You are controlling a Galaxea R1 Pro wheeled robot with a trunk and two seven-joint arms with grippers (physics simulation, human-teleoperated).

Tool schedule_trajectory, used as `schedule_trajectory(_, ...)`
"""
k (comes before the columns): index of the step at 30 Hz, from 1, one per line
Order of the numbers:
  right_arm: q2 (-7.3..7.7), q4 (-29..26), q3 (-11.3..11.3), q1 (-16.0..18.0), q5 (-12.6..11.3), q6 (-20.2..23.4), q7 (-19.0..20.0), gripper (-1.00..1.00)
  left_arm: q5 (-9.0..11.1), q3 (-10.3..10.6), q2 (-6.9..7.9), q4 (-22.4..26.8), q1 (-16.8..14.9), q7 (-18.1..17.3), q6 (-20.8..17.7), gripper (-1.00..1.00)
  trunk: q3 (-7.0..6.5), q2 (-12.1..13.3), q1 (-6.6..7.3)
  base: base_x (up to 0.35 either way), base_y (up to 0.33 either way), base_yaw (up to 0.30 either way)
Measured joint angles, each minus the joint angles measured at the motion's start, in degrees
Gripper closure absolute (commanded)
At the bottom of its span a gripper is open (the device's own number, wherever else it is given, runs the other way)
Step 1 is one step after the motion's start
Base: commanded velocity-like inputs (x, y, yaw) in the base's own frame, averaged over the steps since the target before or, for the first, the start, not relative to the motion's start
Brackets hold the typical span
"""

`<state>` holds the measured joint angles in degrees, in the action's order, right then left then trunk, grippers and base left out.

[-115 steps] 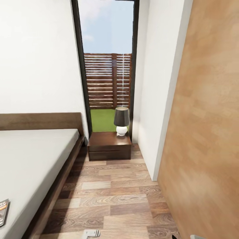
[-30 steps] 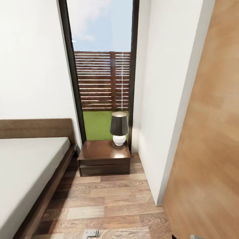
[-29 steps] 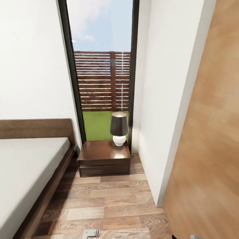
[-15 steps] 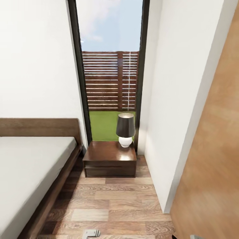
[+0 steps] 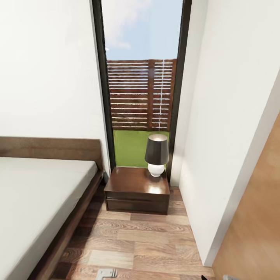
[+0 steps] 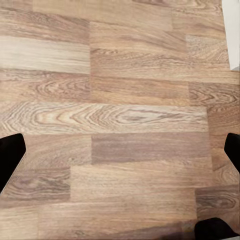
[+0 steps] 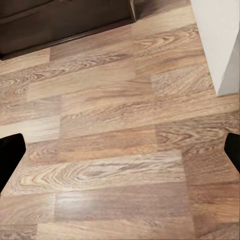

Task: In the bedroom, move the book from the bed onto either nightstand, and place the two sandals side by side next to the bed.

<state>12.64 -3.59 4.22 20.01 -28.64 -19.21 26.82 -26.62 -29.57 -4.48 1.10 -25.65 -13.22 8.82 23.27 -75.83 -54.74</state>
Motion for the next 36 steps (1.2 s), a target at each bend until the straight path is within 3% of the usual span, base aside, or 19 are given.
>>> schedule_trajectory(24, 0.0, 0.0, 0.0, 0.0, 0.0, 0.0, 0.0, -1.0, 0.1, 0.0, 0.0, 0.0, 0.0, 0.0, 0.0, -1.0, 0.0, 0.0, 0.0, 0.313, -0.013, 0.0)
schedule_trajectory(36, 0.0, 0.0, 0.0, 0.0, 0.0, 0.0, 0.0, -1.0, 0.0, 0.0, 0.0, 0.0, 0.0, 0.0, 0.0, -1.0, 0.0, 0.0, -0.01, 0.171, 0.0, 0.0)
